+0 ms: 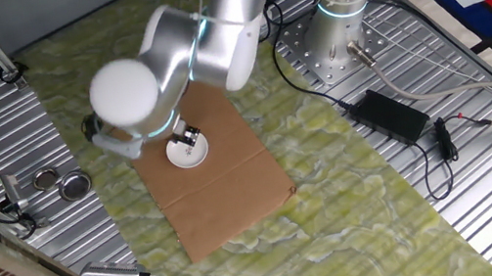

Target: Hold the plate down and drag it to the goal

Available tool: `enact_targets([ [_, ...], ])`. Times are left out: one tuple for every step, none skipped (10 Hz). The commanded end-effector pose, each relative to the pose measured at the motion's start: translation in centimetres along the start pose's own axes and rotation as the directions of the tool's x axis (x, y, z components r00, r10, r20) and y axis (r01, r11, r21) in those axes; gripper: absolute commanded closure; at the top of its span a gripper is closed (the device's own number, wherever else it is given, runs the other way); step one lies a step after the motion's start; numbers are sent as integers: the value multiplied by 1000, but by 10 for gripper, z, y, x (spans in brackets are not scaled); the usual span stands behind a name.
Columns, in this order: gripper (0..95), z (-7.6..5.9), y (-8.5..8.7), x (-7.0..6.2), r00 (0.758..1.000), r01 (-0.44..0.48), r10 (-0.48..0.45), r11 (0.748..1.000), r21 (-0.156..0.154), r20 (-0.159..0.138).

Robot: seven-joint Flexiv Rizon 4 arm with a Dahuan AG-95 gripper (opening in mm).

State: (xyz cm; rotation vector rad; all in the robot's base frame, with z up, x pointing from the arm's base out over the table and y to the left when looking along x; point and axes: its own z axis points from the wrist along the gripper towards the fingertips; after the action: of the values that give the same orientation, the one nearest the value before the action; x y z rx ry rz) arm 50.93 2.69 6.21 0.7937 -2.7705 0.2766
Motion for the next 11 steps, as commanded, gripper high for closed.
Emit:
enact_targets([
  [950,13,4,-4,999,30,-29,999,-30,16],
  [950,16,5,-5,999,31,-30,999,-30,15],
  [950,18,5,-5,999,31,-31,999,-28,13],
  [950,19,5,-5,999,36,-36,999,-26,12],
  [950,20,6,-6,999,41,-41,999,-24,11],
  [950,21,6,-6,999,48,-47,999,-22,11],
  [950,23,7,-6,998,56,-56,998,-16,7],
  [950,25,7,-6,998,57,-57,998,-16,6],
  [950,27,7,-7,998,58,-58,998,-11,2],
  [950,29,6,-6,998,65,-65,998,-5,-2],
  [950,29,6,-6,998,69,-69,998,-5,-1],
])
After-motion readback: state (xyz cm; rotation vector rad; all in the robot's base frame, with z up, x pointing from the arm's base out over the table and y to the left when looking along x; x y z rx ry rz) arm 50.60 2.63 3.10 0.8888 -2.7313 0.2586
